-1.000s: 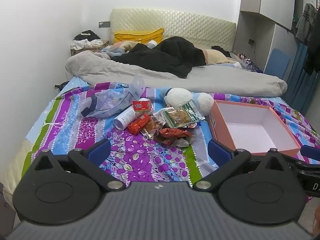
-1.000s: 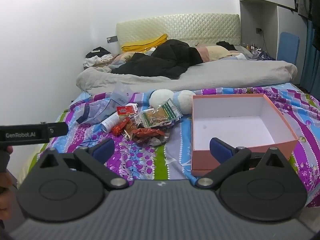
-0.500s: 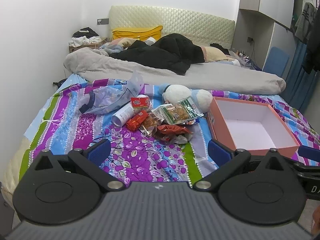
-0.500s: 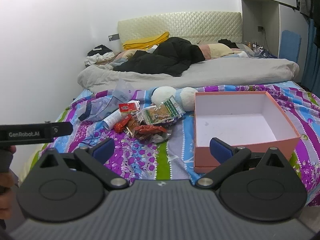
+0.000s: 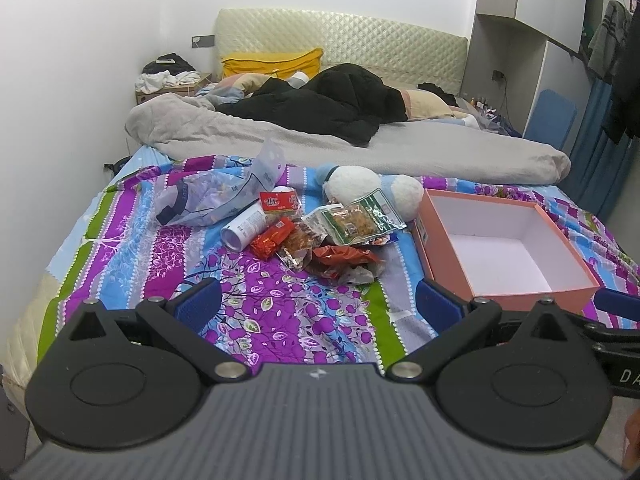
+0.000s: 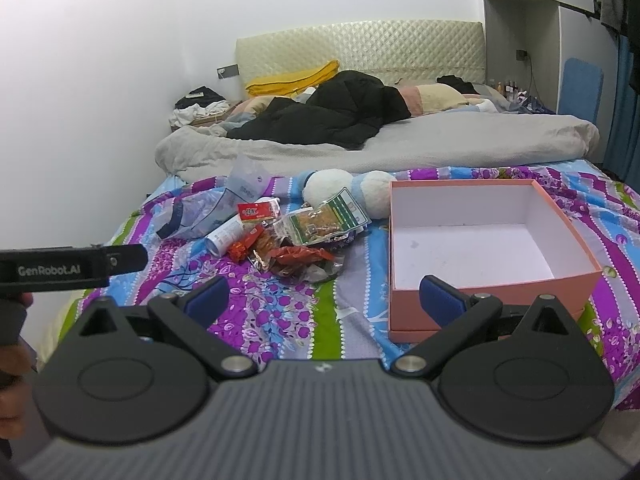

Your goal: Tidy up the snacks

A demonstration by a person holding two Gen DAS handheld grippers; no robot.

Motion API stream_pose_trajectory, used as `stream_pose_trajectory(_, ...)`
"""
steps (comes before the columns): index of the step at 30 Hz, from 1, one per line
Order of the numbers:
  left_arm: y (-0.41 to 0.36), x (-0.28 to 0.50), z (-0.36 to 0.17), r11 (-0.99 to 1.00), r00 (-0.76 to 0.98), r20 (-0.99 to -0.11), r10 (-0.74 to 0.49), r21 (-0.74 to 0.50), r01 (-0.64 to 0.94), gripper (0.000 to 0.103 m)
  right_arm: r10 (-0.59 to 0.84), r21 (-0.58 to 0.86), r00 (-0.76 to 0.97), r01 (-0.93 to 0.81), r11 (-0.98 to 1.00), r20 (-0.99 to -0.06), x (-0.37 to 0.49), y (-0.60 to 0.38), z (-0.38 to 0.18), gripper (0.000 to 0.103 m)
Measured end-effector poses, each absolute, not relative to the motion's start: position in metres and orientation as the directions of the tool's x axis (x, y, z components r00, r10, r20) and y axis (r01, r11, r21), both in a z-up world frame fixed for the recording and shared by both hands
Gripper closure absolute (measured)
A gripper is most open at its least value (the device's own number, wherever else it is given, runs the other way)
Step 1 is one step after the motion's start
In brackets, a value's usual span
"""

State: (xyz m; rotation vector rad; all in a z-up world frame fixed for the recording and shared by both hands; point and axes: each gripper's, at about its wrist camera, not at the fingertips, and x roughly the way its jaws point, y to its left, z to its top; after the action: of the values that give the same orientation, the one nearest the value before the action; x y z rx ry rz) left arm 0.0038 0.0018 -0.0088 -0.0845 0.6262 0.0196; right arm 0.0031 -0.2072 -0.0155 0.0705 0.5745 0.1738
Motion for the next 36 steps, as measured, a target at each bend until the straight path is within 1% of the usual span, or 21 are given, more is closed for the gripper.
stream_pose_trajectory(36, -0.0002, 0.004, -0.0174, 0.997, 0.794, -0.607, -0.025, -0.078, -0.028, 0.0, 0.192, 0.121, 0.817, -0.151, 0.981, -0.544, 0.0036, -0.205, -0.0201, 0.0)
